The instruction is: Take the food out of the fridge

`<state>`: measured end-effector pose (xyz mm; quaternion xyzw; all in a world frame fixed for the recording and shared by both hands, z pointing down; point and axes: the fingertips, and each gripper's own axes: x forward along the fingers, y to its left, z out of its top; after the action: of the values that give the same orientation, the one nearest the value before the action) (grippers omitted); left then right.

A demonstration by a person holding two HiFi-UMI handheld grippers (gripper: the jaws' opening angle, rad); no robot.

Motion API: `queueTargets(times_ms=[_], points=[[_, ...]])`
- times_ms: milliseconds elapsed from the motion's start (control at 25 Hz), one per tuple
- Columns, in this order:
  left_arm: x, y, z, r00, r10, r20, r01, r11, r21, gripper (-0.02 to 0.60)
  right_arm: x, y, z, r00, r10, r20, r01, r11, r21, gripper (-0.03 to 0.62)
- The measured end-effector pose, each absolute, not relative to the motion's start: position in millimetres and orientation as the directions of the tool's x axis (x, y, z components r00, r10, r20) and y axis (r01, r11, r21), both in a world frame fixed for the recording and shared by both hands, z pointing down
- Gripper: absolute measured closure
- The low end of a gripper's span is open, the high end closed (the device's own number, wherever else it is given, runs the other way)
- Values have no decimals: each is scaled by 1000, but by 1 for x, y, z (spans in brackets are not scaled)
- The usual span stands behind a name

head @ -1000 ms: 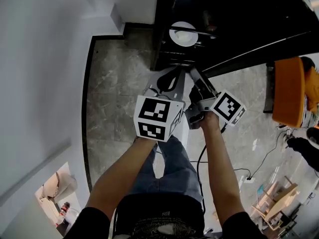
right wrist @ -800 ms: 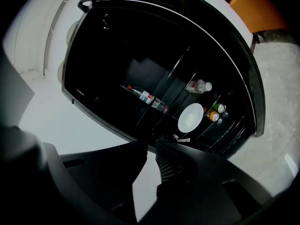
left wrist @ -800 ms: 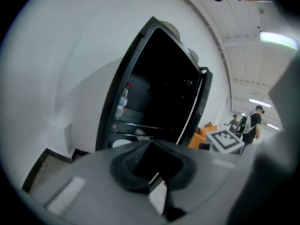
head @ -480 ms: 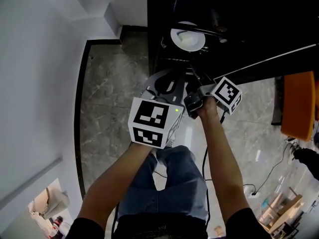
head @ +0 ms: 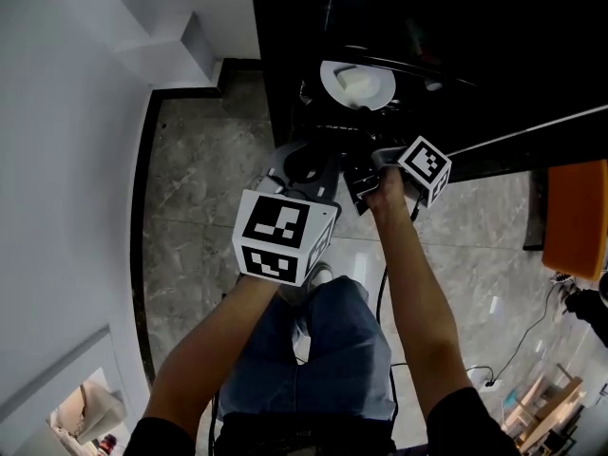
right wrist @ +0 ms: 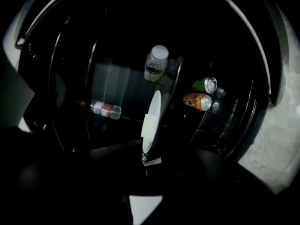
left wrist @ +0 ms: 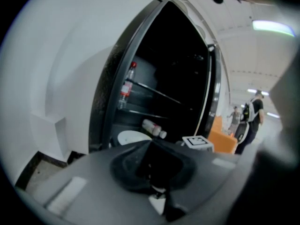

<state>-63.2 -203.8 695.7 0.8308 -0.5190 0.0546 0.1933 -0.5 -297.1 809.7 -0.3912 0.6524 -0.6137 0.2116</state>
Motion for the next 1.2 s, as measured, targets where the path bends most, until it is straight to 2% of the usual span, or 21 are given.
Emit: queueTargets(times_ms=[320, 400, 480, 600, 1200], points=[[-73, -212, 711, 441, -844, 307, -891, -370, 263, 580, -9, -316, 811, -610, -773, 175, -137, -115, -984, 502], [-73, -213, 711, 438, -844, 309, -892, -365, 268, 580, -10, -318, 812, -611, -773, 172, -102, -139, -985, 522], [-73, -213, 711, 436, -844, 314, -893, -361, 269, 580, -10, -318, 815, -610, -773, 175, -85, -155, -984, 568], [-74, -213, 712, 434, -842, 321, -894, -358, 269, 580, -8, -317, 817, -608, -775, 172, -54, -176, -983, 578], [-71, -182, 672, 427, -824, 371, -896, -332, 294, 580, 3, -259, 773, -629, -751, 203, -80, -197, -977, 582]])
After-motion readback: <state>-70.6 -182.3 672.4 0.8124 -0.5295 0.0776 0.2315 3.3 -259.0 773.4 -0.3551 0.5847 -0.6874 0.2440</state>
